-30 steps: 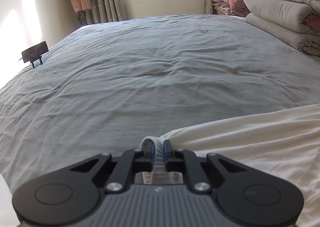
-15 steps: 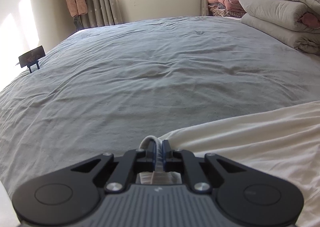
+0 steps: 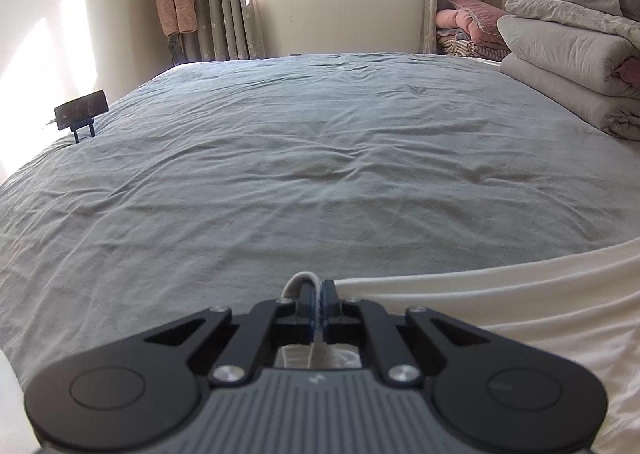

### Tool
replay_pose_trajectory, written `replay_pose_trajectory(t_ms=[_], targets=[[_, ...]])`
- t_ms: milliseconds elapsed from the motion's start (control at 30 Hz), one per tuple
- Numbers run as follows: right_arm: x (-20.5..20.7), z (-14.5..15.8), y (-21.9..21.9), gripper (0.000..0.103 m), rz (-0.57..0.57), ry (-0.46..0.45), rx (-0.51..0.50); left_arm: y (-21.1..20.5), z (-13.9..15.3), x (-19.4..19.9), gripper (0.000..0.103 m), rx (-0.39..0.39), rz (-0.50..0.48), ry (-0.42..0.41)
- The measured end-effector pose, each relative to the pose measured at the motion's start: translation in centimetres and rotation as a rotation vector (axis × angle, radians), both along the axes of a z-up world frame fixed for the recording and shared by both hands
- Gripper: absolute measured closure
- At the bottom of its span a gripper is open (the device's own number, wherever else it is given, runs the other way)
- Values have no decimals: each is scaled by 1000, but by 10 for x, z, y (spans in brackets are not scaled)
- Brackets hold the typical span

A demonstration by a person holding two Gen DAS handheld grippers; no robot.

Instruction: Fold clothes

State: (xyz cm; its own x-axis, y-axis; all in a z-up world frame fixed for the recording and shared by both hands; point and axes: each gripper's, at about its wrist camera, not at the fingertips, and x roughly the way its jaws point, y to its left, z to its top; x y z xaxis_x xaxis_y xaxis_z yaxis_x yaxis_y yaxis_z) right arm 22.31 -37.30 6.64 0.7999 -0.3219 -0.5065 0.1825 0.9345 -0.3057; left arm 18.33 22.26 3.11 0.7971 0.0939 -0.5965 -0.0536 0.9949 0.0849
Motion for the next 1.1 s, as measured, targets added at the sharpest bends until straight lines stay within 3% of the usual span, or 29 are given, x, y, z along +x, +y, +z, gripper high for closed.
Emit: replay_pose_trajectory(t_ms=[300, 500, 767, 867, 933, 1100], targets=[[2, -8, -3, 103, -49, 6, 25, 9, 0, 2, 100, -42, 36, 0], [3, -12, 1, 103, -64, -6, 23, 6, -1, 3, 100, -22, 35, 6], [18, -35, 11, 102, -35, 98, -22, 2, -10, 5, 99, 34, -2, 49], [19, -40, 11, 82, 2, 128, -59, 6, -10, 5, 99, 29, -15, 52], [15, -37, 9, 45, 33, 105, -66, 8, -9, 6, 99, 19, -19, 55], [16, -30, 12, 41, 126, 100, -47, 5, -10, 5, 98, 38, -41, 57]])
